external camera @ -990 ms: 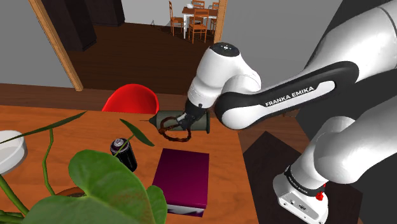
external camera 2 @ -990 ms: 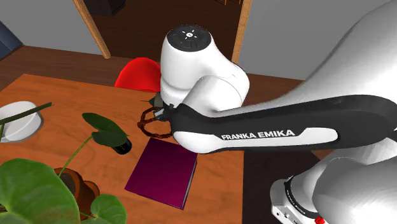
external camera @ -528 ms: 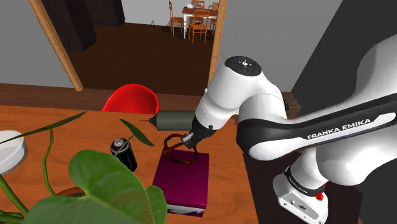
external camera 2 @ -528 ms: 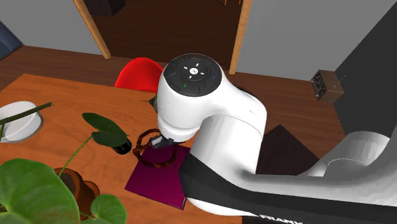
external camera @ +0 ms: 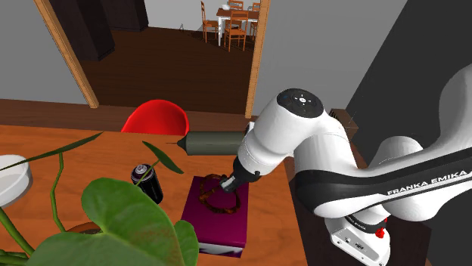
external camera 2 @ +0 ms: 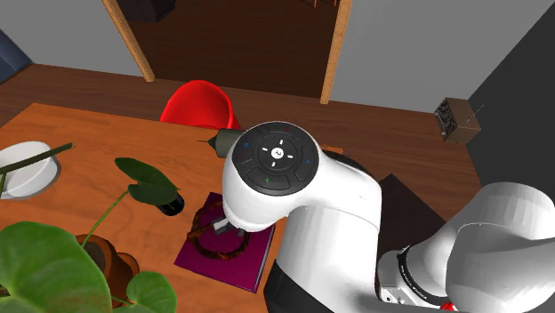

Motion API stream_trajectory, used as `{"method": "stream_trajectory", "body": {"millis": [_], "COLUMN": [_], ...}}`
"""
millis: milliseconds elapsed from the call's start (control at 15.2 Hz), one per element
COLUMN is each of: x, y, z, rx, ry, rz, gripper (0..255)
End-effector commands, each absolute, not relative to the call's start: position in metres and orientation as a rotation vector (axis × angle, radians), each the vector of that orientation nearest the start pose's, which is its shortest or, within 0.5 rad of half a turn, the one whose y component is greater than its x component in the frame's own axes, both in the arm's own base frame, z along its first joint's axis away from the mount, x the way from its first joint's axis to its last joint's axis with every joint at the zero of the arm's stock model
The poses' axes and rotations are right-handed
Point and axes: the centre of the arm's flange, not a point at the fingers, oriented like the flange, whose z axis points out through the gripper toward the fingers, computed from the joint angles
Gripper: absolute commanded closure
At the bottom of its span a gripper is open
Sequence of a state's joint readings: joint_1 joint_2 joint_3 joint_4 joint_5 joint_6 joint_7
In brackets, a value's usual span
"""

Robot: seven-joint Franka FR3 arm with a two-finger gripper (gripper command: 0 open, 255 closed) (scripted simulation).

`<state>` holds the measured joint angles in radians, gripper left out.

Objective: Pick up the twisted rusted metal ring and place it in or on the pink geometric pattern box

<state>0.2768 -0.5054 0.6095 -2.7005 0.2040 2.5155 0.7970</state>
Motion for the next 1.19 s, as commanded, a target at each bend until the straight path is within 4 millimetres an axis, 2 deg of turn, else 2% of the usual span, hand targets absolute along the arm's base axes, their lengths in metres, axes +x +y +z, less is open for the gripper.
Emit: {"method": "stream_trajectory", "body": {"millis": [0, 528, 1056, 1122], "x": [0.262, 0.262, 0.262, 0.263], "y": [0.305, 0.305, 0.305, 0.305], "z": [0.373, 0.327, 0.327, 0.328], "rx": [-3.017, -3.017, -3.017, -3.017], "ry": [0.132, 0.132, 0.132, 0.132], "rz": [-0.426, -0.426, -0.426, -0.426], "gripper": [255, 255, 255, 0]}}
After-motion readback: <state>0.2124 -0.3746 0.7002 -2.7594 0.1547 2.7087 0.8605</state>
